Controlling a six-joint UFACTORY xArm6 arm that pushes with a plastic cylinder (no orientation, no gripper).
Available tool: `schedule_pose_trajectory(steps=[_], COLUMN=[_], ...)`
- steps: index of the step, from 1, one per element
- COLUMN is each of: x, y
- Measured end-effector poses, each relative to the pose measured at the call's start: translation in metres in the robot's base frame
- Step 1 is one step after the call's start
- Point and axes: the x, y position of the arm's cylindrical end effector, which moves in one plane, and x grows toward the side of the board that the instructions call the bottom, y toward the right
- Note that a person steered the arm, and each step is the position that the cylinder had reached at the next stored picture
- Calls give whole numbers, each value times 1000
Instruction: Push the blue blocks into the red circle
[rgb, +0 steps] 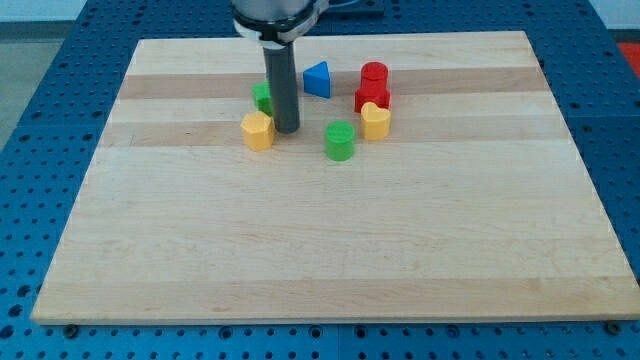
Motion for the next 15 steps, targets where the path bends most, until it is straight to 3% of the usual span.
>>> schedule_pose_trajectory(steps=[2,5,7,9,13,15], x=[-1,-79,-105,-102,-83,-83], y=[-48,-67,-59,-23,-38,-10])
